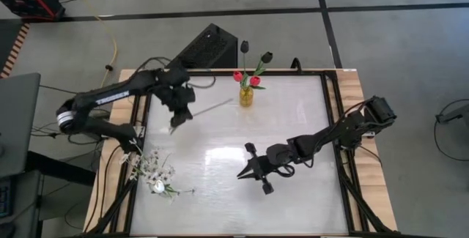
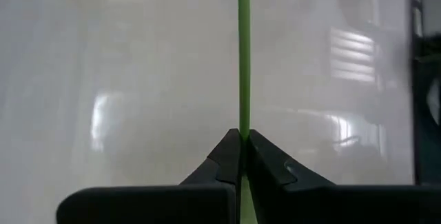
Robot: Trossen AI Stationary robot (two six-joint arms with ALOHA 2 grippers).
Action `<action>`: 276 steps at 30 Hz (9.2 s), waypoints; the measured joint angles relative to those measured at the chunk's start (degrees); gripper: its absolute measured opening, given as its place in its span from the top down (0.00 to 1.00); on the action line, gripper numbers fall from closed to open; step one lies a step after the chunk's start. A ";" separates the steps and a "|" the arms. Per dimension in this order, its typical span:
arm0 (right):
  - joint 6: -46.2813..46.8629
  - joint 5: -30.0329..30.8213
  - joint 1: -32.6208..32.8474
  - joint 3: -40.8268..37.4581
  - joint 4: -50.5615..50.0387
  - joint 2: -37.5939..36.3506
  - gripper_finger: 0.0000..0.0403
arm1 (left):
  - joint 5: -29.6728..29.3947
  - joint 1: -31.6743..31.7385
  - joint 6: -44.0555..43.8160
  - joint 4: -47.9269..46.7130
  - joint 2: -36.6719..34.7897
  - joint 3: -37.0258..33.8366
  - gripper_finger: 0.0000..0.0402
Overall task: Sort flowers into vase by color
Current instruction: Put the white tulip into the transparent vase
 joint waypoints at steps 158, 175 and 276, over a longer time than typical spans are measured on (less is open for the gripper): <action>5.48 11.42 -17.04 6.78 39.24 15.14 0.94 | -28.72 -25.89 -15.40 114.13 -21.06 -44.59 0.74; 4.27 11.42 -16.81 6.83 37.73 14.24 0.58 | -28.37 -25.87 -19.49 114.14 -21.18 -44.59 1.00; 6.06 11.51 -12.81 6.92 3.02 8.17 0.34 | -47.67 -92.45 -24.51 21.25 -34.62 -14.23 1.00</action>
